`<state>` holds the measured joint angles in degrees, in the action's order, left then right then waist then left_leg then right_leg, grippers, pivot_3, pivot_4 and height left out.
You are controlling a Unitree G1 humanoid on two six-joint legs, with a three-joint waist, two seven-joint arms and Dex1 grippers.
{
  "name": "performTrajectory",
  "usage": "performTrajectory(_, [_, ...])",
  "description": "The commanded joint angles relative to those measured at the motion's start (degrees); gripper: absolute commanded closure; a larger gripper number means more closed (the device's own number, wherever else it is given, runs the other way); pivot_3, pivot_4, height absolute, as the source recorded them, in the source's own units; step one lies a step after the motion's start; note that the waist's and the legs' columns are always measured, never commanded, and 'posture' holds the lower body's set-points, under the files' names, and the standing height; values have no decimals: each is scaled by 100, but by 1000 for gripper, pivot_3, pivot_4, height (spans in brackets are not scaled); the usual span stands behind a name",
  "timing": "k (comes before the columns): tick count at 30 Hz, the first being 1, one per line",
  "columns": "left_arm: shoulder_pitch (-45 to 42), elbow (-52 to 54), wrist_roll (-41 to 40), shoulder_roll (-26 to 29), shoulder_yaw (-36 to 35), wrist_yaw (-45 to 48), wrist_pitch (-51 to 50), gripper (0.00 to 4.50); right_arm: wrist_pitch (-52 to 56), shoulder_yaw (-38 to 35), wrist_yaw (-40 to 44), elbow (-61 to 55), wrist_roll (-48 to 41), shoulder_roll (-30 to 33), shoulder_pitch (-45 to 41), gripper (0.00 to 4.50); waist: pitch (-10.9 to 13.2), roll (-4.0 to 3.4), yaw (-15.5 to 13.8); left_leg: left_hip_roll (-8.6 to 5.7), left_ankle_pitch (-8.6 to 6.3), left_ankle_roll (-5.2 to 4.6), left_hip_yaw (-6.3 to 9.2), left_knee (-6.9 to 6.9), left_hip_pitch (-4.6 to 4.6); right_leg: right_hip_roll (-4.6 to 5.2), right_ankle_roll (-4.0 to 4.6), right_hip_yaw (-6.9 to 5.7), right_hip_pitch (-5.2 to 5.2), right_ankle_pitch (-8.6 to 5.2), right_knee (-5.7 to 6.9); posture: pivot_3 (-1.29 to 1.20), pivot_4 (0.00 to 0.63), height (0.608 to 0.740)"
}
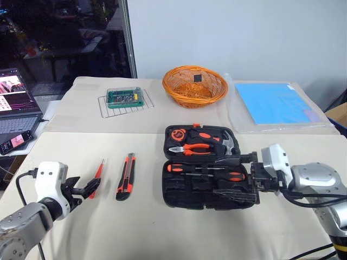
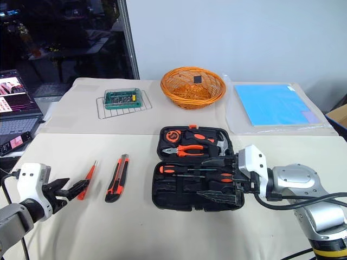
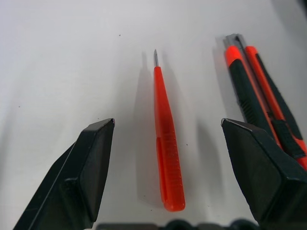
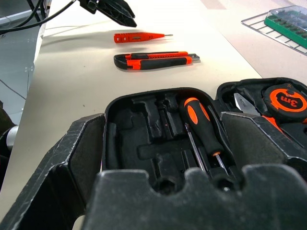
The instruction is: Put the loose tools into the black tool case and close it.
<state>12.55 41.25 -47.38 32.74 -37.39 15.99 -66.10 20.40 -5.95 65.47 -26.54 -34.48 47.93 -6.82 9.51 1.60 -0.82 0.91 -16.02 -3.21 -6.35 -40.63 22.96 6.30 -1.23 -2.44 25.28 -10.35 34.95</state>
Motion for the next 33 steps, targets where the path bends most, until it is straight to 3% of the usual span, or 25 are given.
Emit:
performTrajectory(1, [63, -25, -262, -6, -21, 206, 131, 688, -155, -86, -68, -209, 48, 0, 8, 94, 0, 0, 5, 0, -1, -2, -1, 0, 0, 3, 0, 1, 1, 0, -1, 0, 150, 740])
performTrajectory(9, [179, -209, 122, 274, 517, 333, 383, 688, -48, -170, -264, -429, -27, 9, 136, 94, 0, 0, 5, 1, -2, -2, 0, 1, 6, 1, 15, 0, 8, 7, -1, 0, 150, 740])
performTrajectory(20, [56, -157, -308, 107, 573, 395, 397, 688, 1, -137, -340, -408, -43, 50, 64, 94, 0, 0, 5, 1, -2, -2, -2, 1, 28, 3, 22, 2, 34, 12, 1, 0, 150, 740])
performTrajectory(26, [41, -82, -213, -49, 248, -106, 524, 688, -9, -103, -295, -352, -51, 52, 9, 94, 0, 0, 7, 1, -1, -5, -2, 1, 30, 1, 23, 2, 35, 12, 1, 0, 150, 740])
performTrajectory(33, [132, 523, 316, -490, 590, -1428, 180, 688, -47, -118, -242, -301, -54, 53, 4, 94, 0, 2, 6, 0, -1, -6, -2, 0, 27, 1, 21, 4, 27, 13, -1, 0, 150, 740])
